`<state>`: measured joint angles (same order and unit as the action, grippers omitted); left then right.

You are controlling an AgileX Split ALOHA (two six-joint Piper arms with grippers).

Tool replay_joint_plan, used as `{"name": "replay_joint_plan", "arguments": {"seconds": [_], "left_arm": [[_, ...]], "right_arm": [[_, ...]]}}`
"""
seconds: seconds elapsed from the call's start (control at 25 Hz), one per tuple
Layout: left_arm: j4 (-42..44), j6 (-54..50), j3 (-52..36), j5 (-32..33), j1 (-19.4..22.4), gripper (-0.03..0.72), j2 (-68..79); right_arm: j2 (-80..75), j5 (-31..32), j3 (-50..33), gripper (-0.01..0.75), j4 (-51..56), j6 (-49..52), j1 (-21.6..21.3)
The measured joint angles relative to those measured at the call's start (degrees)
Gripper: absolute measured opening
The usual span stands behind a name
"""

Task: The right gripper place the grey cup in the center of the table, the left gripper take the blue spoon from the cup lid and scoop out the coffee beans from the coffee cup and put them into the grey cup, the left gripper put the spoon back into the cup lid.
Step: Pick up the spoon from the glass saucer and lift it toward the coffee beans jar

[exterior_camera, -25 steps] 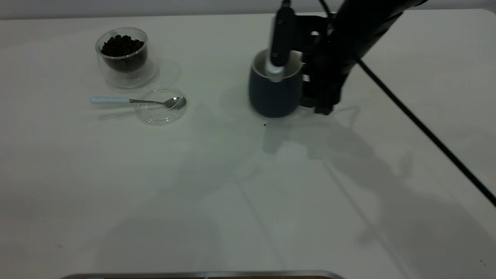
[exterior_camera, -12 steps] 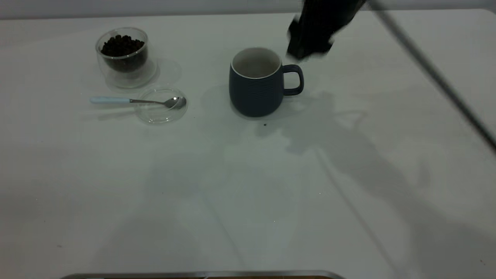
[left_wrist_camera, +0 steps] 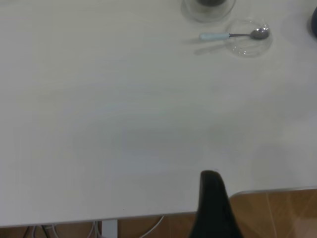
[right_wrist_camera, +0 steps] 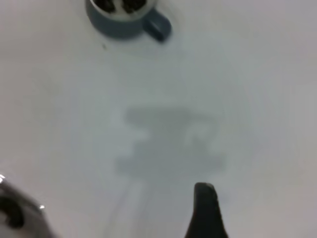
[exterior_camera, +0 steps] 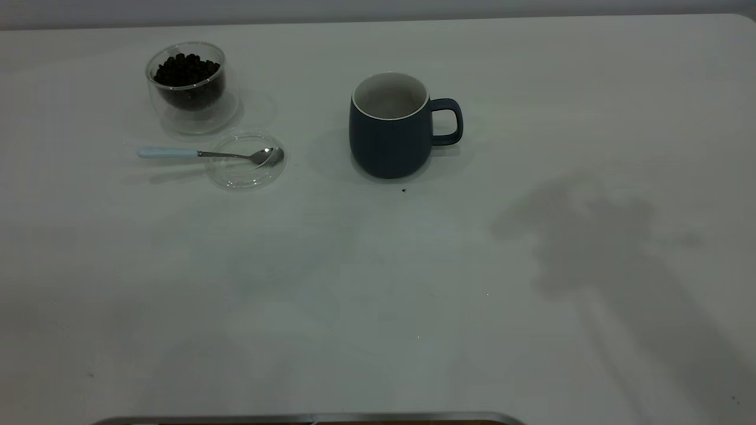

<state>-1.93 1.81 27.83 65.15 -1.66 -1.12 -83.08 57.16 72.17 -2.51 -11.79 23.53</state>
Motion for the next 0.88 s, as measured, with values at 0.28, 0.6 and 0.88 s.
{"name": "replay_joint_plan", "arguments": {"seconds": [0.28,0.6,0.88], "left_arm": [[0.0,0.0,0.0,0.0,0.0,0.592,0.0],[0.0,0.0,0.0,0.0,0.0,0.592,0.0],[0.0,0.0,0.0,0.0,0.0,0.592,0.0]], "right_arm": [[14.6,13.0,-1.6,0.592,-0.1,6.8,0.0],[37.2,13.8,-15.4,0.592,0.1,8.7,0.0],[55.3,13.8,-29.6,0.592,1.0,14.0,0.0]]}}
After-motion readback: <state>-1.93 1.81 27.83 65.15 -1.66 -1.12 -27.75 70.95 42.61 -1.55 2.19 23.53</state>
